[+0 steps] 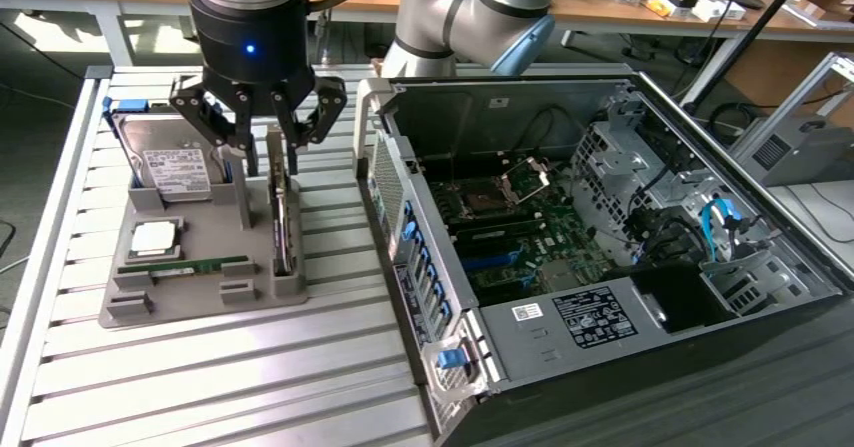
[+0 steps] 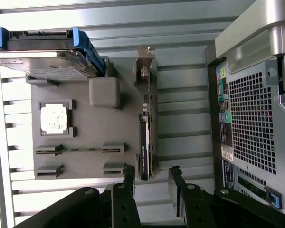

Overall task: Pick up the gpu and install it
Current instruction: 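Pick up the gpu and move the gpu toward the slot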

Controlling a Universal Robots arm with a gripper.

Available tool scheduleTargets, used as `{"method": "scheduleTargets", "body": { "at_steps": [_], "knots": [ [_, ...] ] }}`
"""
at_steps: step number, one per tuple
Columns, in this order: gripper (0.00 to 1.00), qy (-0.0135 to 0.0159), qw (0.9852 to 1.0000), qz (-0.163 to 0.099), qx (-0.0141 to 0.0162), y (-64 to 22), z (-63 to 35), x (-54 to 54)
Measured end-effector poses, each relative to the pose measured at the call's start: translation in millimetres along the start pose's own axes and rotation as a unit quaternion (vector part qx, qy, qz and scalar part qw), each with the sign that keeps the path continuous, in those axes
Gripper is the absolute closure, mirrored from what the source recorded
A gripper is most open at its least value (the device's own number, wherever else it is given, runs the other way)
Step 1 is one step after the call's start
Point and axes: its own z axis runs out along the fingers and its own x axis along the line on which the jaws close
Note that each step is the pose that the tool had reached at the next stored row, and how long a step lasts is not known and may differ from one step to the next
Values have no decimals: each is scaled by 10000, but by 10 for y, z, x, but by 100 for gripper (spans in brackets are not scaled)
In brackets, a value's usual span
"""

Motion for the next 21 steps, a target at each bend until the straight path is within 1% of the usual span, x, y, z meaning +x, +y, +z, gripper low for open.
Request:
{"method": "scheduleTargets", "body": {
  "at_steps": [21],
  "knots": [
    [58,0,10000,0,0,-2,44,1]
  ]
}}
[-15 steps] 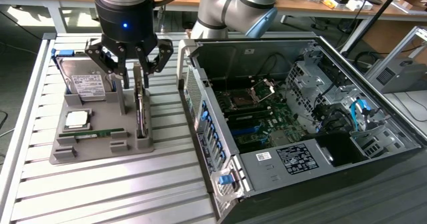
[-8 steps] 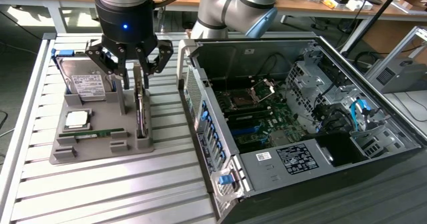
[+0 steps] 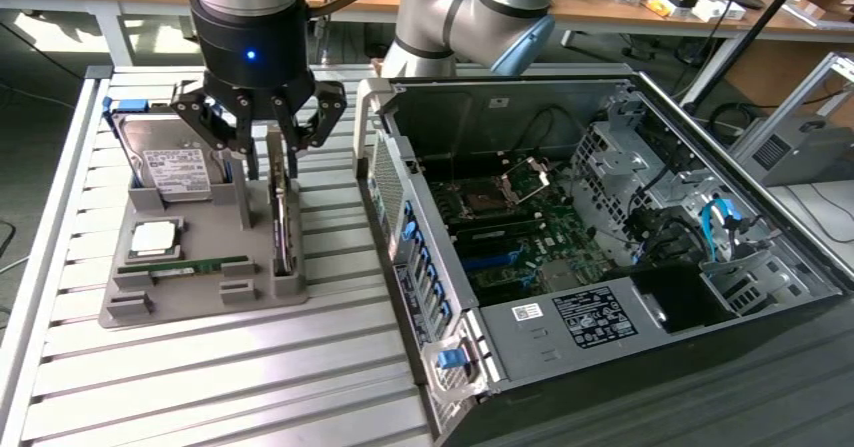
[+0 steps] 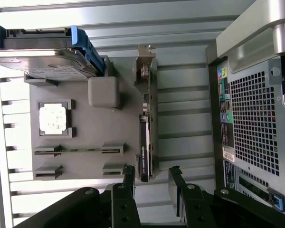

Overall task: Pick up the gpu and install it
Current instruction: 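Pick up the gpu and move the gpu toward the slot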

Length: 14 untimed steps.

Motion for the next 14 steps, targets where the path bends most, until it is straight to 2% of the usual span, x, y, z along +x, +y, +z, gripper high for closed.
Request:
{"method": "scheduleTargets", "body": {
  "at_steps": [14],
  "knots": [
    [58,0,10000,0,0,-1,30,1]
  ]
}}
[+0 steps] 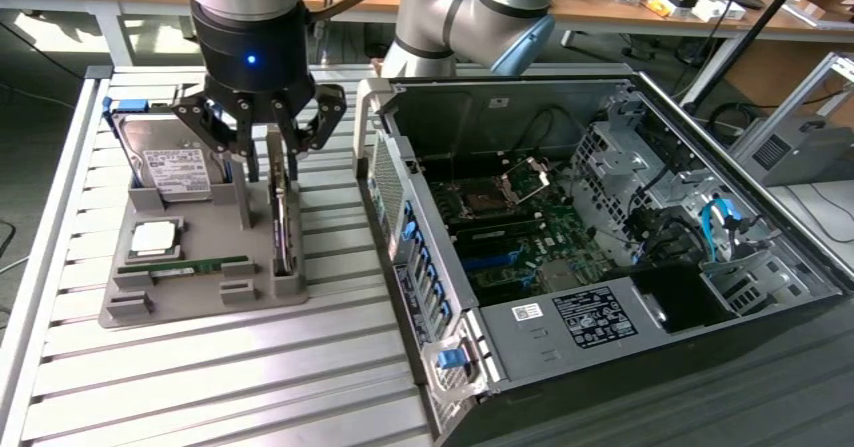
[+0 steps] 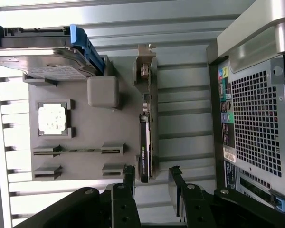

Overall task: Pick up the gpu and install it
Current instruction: 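Pick up the gpu and move the gpu toward the slot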

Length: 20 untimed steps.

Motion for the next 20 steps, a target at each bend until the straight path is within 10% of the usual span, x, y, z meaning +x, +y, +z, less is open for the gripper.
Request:
{"method": "scheduleTargets", "body": {
  "at_steps": [20],
  "knots": [
    [58,0,10000,0,0,-3,71,2]
  ]
}}
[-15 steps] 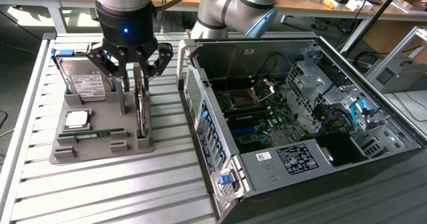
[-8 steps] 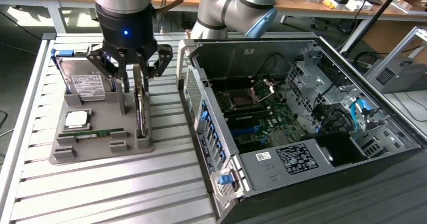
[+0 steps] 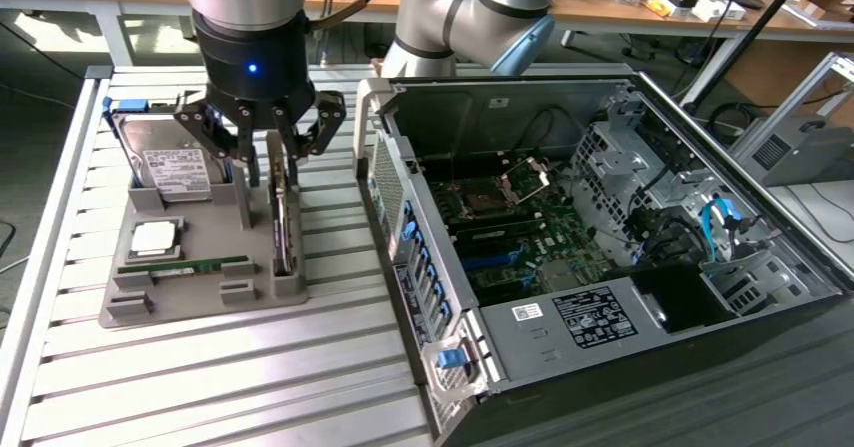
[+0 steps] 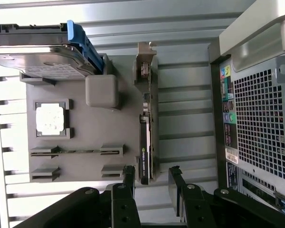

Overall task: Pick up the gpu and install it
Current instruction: 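Pick up the gpu and move the gpu toward the slot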

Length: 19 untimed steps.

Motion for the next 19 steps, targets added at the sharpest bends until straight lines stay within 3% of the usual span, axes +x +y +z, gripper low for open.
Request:
{"method": "scheduleTargets", "body": {
  "at_steps": [12,19],
  "knots": [
    [58,-1,10000,0,-1,5,43,-3],
    [58,0,10000,0,4,78,55,1]
  ]
}}
